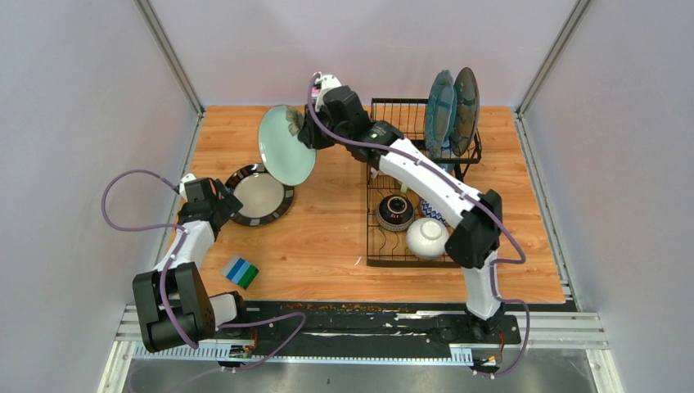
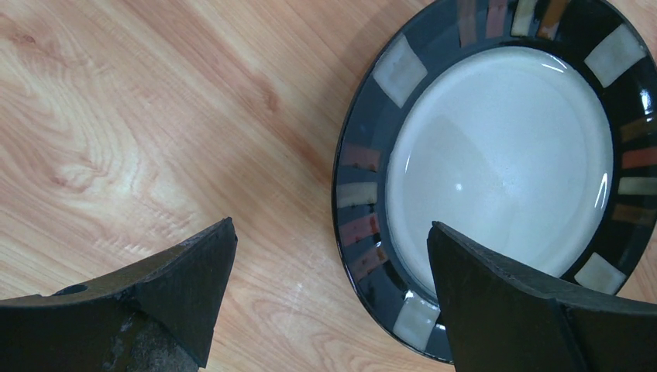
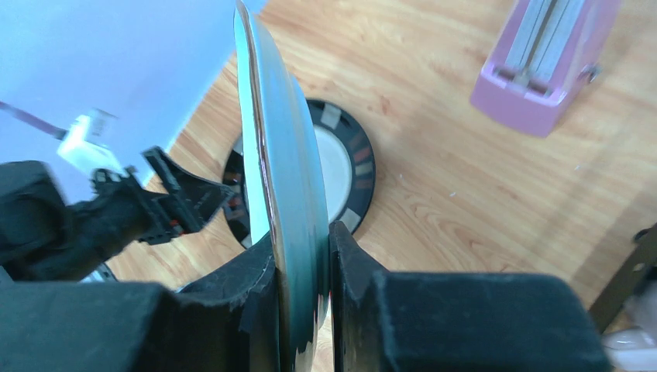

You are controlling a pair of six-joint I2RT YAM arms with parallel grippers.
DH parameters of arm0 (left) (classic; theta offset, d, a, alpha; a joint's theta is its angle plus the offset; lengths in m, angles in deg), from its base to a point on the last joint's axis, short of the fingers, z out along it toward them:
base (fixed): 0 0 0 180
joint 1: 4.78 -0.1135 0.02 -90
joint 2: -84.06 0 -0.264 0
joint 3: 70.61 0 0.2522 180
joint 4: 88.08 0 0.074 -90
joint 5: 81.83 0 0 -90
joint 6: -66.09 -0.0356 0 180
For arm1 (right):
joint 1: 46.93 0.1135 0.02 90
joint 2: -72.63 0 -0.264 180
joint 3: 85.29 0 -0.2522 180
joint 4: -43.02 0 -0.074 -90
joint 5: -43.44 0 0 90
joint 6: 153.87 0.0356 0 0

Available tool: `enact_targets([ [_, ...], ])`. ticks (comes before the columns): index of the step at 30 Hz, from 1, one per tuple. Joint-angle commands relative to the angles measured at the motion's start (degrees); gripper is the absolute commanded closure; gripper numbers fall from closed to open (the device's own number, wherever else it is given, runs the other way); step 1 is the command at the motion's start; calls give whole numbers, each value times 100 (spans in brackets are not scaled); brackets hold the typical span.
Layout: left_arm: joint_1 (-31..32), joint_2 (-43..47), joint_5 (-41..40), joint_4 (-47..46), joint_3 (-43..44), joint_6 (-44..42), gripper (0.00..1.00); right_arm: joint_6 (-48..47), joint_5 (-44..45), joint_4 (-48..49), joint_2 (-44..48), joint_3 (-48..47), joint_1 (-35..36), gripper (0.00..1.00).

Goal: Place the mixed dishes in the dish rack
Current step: Pick up the plate at the center of the board, then insert the plate into the dish rack.

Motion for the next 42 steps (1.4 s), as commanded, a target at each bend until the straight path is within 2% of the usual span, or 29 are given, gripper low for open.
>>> enact_targets([
  [1,-82,145,-146,-124,-18,145,0,-266,300,827,1250,-12,47,100],
  [14,-109,107,223,-241,-62,124,0,-722,1281,1631,2921,1241,83,100],
  [21,-152,244,703,-778,-301,212,0,-867,2227,2295,3698,2128,96,100],
  [33,-152,49,917,-1054,-405,341,0,-2032,3164,2405,3996,2282,92,100],
  [38,-151,67,907,-1060,-395,309,0,-2494,4146,2293,3822,2135,57,100],
  [42,-151,123,1043,-1037,-360,322,0,-2635,4449,2297,3794,2170,-97,100],
])
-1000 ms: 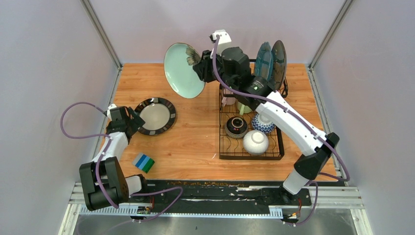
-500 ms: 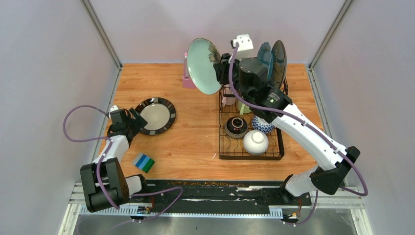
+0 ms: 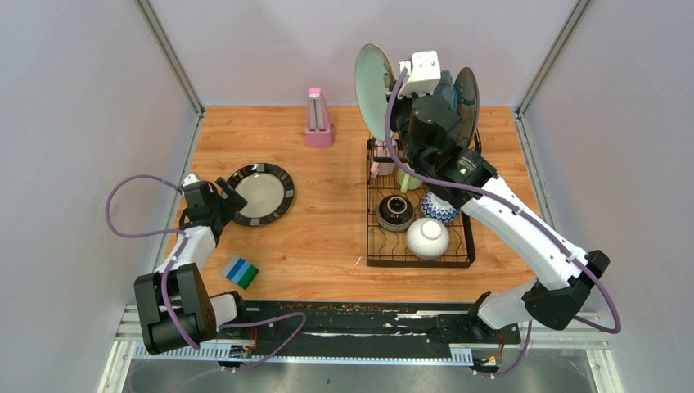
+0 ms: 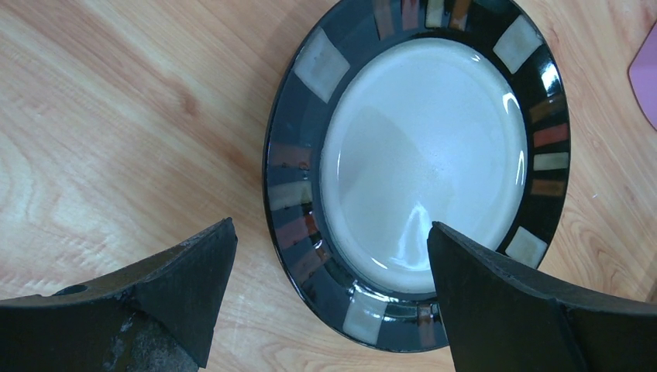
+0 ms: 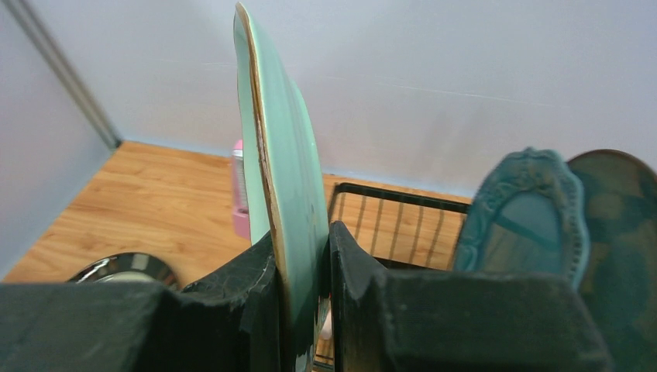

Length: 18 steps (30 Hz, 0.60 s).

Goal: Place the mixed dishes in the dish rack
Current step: Insert the plate into the dish rack.

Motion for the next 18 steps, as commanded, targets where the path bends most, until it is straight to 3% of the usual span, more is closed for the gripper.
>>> enact_targets([
  [1,-35,67,141,-194,14,68,0,-330,735,896,137,-240,-188,100],
  [18,-35,584,157,402,285,-81,0,-724,1196,873,3,140,-758,100],
])
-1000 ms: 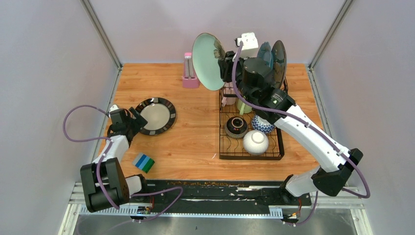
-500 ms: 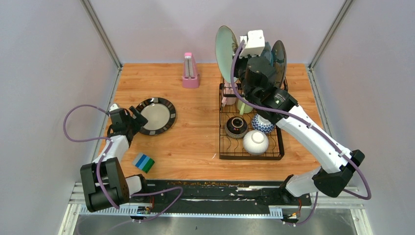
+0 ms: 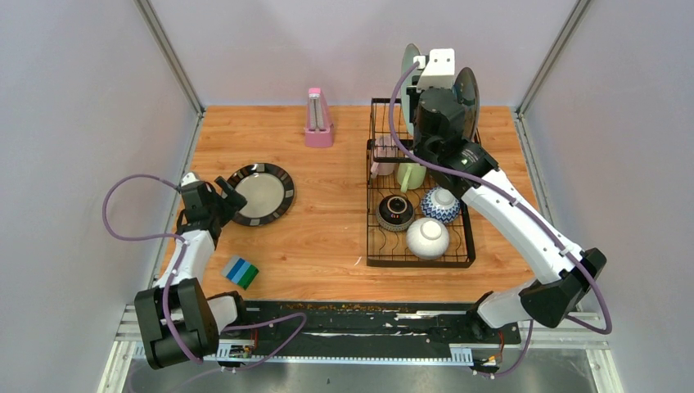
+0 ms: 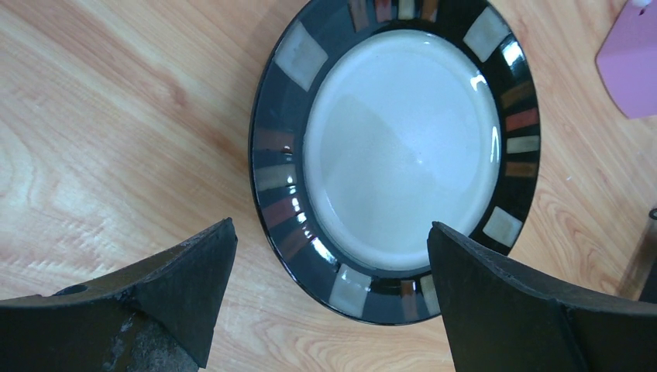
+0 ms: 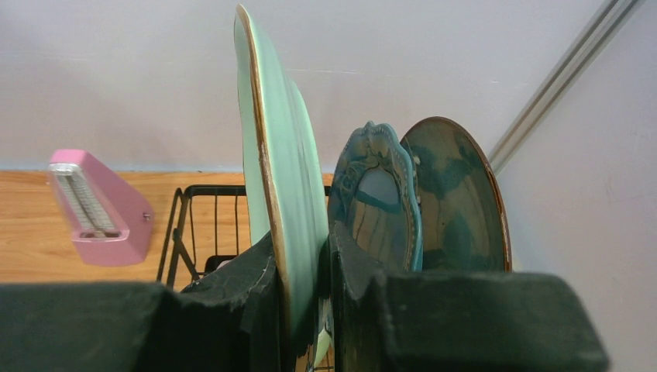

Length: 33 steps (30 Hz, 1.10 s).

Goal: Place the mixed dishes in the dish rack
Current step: Insert the plate into the dish rack.

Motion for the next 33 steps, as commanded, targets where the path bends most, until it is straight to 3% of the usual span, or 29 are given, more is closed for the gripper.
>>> enact_targets([
  [1,-35,139,-20,28,247,-65,0,-228,256,778,36,-109,-127,100],
  [24,-36,-373,201,-50,232,-75,0,793,-363,-324,-647,-169,-740,100],
  [33,-35,-313,89,51,276,-251,0,752,-521,-393,-467,-335,-748,100],
])
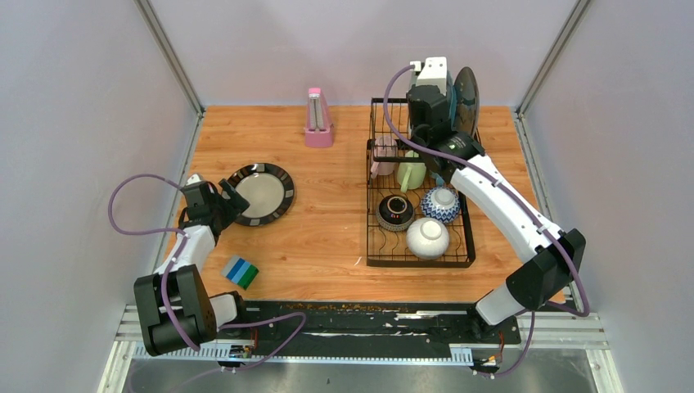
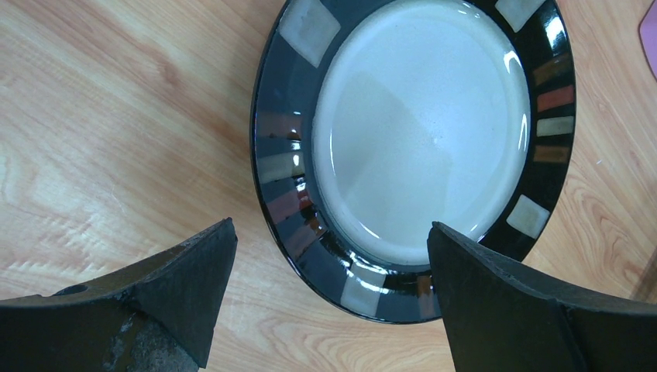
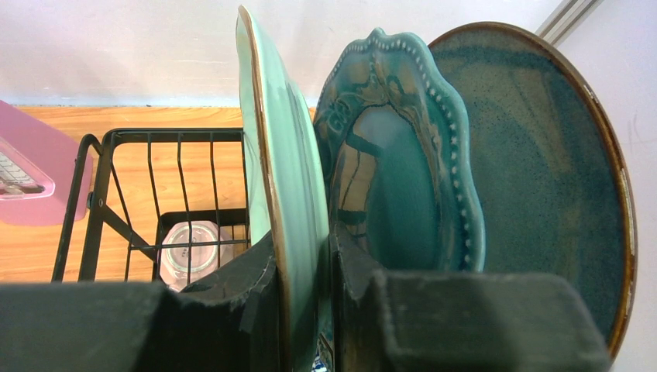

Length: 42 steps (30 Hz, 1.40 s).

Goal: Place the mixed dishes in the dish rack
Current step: Insert the plate into the dish rack.

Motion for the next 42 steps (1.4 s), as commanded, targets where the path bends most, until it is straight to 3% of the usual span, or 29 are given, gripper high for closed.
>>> enact_targets([
  [1,-40,55,-76,-5,210,-166,0,174,-303,384,292,-390,-38,100],
  [13,-42,-215,44,-89,220,-149,0,547,-547,104,296,-434,-28,97],
  [17,-36,-277,56,-55,257,-178,0,794,-716,-122,206,-608,-24,82],
  [31,-40,-415,83,-90,263,-194,0,1238,-1263,-187,239,-716,-14,77],
  [38,-41,-456,98,-104,272,-182,0,1247,-1615,-327,221,-801,-4,59],
  [42,-36,-505,108,-111,271,-187,0,1227,-1488,-340,213,-772,-6,57],
])
